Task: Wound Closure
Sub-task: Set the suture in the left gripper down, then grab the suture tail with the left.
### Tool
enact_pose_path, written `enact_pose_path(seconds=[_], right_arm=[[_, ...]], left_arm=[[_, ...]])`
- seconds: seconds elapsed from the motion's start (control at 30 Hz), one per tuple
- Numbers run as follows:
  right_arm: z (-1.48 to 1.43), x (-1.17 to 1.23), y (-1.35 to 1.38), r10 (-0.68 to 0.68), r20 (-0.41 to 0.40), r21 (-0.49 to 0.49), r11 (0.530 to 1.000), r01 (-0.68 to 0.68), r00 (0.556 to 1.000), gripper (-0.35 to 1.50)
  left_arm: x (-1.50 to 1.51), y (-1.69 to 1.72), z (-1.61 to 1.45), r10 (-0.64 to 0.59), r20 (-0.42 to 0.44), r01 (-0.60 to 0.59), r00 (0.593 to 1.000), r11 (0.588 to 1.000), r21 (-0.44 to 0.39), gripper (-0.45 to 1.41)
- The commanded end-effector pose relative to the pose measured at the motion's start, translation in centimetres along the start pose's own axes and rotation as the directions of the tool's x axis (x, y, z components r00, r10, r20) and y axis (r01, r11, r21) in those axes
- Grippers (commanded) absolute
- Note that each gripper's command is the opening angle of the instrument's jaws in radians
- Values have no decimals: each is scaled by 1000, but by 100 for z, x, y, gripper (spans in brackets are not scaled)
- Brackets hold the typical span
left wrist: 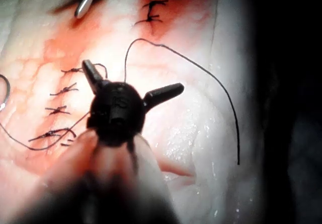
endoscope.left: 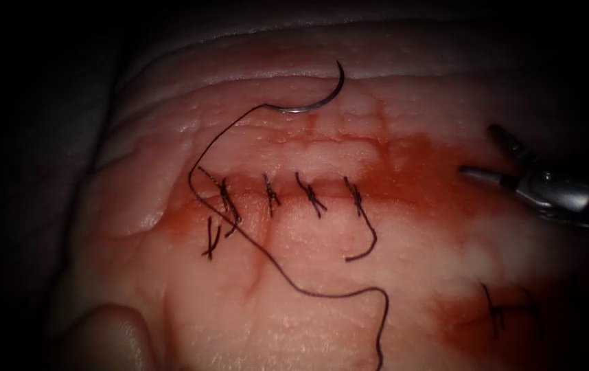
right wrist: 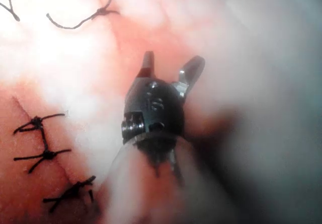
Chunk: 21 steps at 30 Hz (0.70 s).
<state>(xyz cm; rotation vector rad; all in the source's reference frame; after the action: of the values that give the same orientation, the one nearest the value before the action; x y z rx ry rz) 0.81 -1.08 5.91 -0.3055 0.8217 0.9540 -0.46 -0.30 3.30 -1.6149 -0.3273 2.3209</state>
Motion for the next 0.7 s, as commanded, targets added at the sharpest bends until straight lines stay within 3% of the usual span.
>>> enact_pose_path(seconds=[0.03,0.1,0.17,0.2,0.37,0.5,0.7], right_arm=[[6,-3,-6,1,0,2,1000,-1,1000,113],[5,-3,-6,1,0,3,1000,-1,1000,113],[5,-3,-5,0,3,4,1000,0,1000,113],[5,-3,-5,-6,5,5,1000,6,1000,113],[6,-2,-5,-8,22,11,1000,8,1000,115],[7,-2,-7,-8,27,14,1000,8,1000,116],[7,-1,-10,-9,32,15,1000,8,999,116]], left_arm=[[-3,-6,18,4,5,-4,1000,1000,24,81],[-4,-18,46,2,22,-4,1000,997,72,64],[-9,-25,77,9,45,-14,999,993,115,64],[-16,-30,108,2,79,-13,997,990,138,62],[-36,-46,171,2,143,-17,990,994,110,19],[-63,-58,223,-60,239,40,969,995,88,19],[-91,-58,262,-141,336,123,931,989,77,20]])
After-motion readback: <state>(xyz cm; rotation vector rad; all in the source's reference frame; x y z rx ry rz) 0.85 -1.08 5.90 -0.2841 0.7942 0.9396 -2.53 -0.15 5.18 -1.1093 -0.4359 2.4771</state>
